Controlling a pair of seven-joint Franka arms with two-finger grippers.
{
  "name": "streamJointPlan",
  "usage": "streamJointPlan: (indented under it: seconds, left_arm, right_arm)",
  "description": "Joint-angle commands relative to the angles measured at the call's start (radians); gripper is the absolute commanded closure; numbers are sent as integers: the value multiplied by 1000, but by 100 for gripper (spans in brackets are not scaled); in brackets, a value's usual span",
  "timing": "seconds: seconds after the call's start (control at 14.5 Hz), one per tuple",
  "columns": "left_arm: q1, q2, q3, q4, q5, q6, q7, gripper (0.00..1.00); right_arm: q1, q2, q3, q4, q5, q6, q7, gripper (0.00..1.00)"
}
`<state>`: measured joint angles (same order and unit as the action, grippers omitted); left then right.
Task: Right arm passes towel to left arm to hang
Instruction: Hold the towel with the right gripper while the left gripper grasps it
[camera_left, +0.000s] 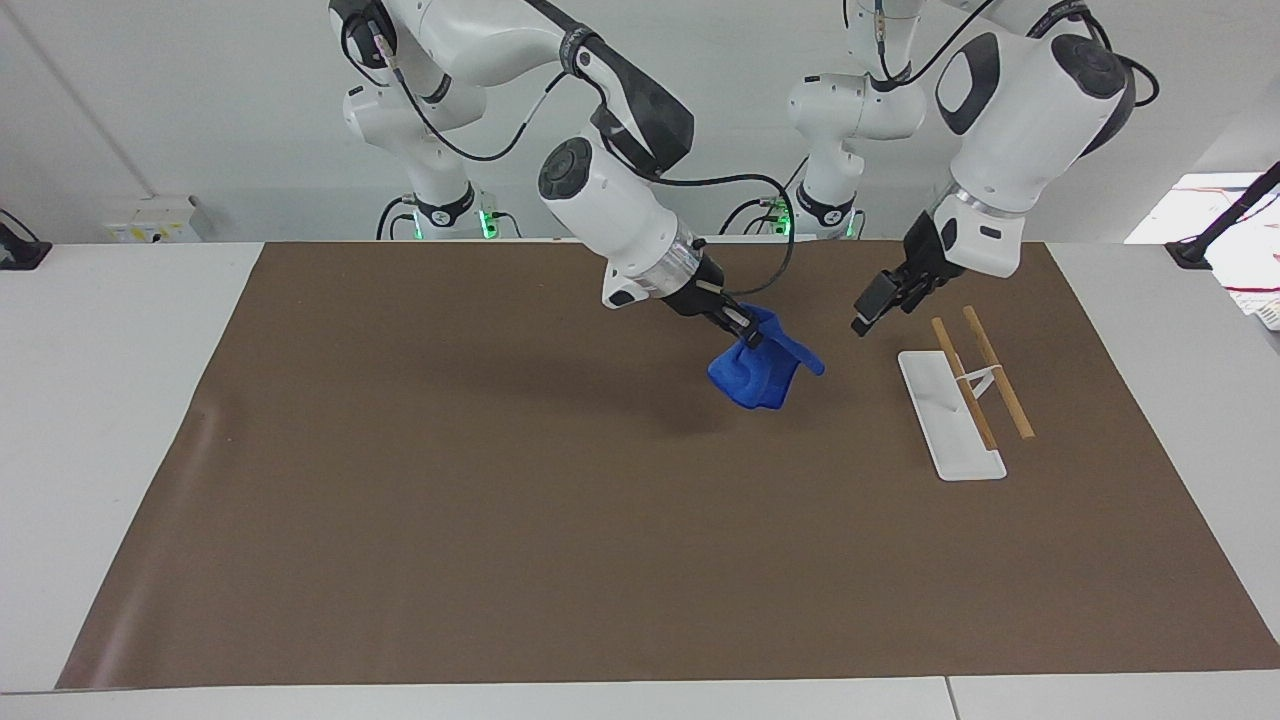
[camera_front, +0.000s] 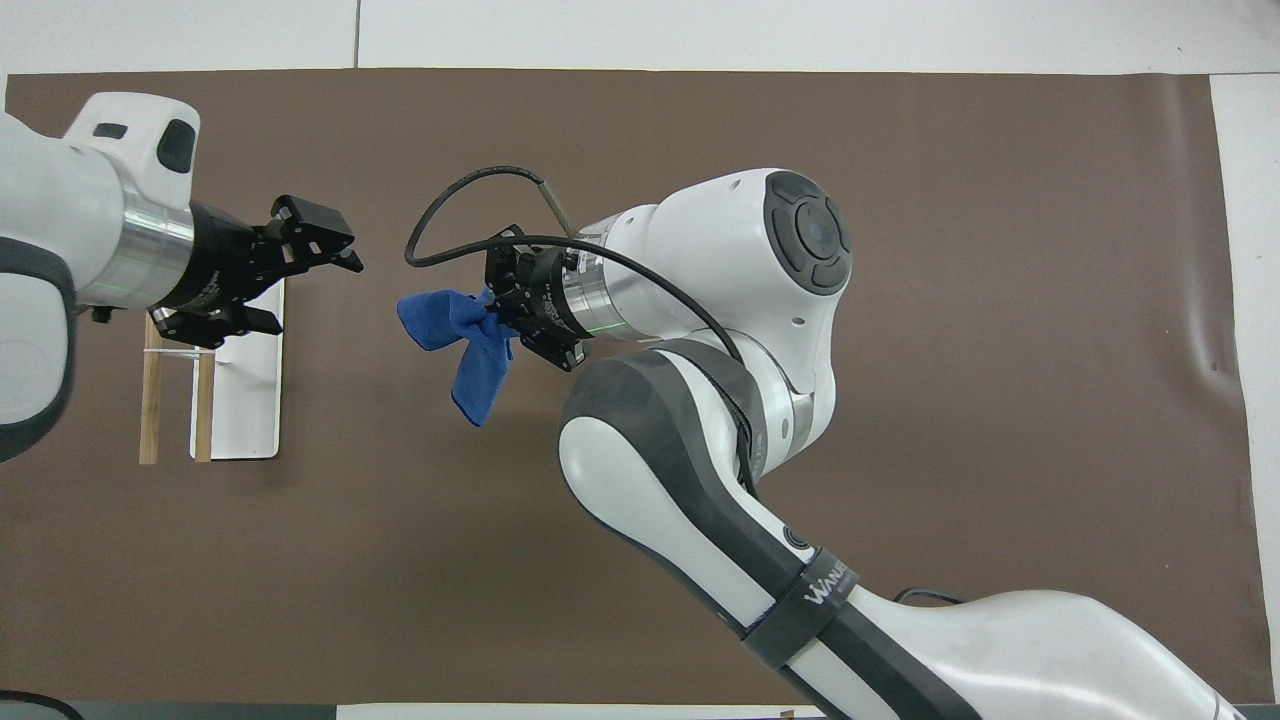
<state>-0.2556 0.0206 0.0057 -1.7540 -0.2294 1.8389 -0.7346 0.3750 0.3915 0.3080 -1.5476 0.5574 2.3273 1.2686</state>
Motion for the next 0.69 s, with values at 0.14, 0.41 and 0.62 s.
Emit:
streamJointPlan:
  seconds: [0.14,0.41,0.62]
  left_arm:
    - [-22,88,11,-21,-96,69,-138,0]
    - [-24,133,11,-27,-156,85,-248,1]
    - [-56,145,11,-44,-157,97,-319,2]
  right_arm:
    - [-10,-14,2,-32,22,18,0,100]
    - [-10,-16,2,-34,22,18,0,100]
    - [-10,-14,2,-40,22,20,-2,100]
